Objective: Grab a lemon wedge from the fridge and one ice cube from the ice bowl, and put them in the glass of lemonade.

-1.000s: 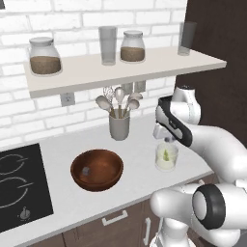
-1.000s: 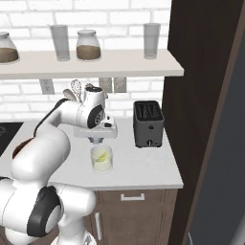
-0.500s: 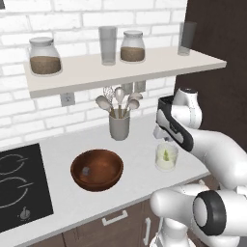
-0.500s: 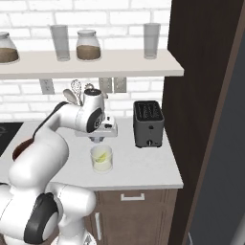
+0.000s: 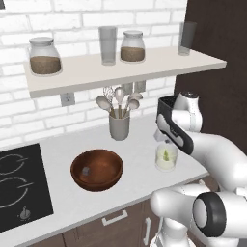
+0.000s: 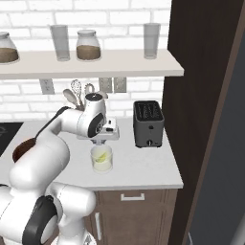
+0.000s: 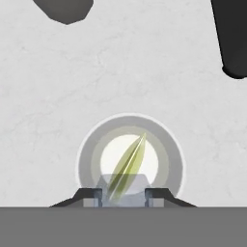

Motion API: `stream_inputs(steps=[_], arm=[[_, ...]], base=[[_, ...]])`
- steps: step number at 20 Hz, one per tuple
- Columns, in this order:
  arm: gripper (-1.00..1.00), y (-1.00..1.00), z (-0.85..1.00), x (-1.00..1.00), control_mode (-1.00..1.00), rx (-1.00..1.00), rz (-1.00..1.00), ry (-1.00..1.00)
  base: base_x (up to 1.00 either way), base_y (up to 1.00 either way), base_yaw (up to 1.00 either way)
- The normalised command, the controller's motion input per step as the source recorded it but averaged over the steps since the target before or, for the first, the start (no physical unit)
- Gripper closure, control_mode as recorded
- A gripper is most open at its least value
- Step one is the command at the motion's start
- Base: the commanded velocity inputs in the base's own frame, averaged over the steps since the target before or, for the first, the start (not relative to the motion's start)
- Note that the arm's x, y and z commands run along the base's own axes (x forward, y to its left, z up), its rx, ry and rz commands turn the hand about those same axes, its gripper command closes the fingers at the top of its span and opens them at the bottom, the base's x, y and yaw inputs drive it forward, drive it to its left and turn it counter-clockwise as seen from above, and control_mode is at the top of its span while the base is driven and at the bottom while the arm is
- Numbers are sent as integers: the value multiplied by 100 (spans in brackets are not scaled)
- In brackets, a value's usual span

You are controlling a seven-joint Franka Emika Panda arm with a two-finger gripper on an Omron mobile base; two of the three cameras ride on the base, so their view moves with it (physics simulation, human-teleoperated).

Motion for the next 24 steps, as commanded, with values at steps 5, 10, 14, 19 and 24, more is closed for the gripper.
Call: stream_inputs(steps=[5, 10, 14, 19, 24], arm=[[100, 0, -1, 38, -100, 0, -1, 1], [-100, -2, 0, 1, -100, 0, 0, 0], [-100, 0, 0, 0, -100, 0, 0, 0], [-100, 0, 0, 0, -100, 0, -1, 0], [-100, 0, 0, -8, -100, 0, -4, -5]], base=[[0, 0, 0], [0, 0, 0], [0, 0, 0], [0, 0, 0], [0, 0, 0]])
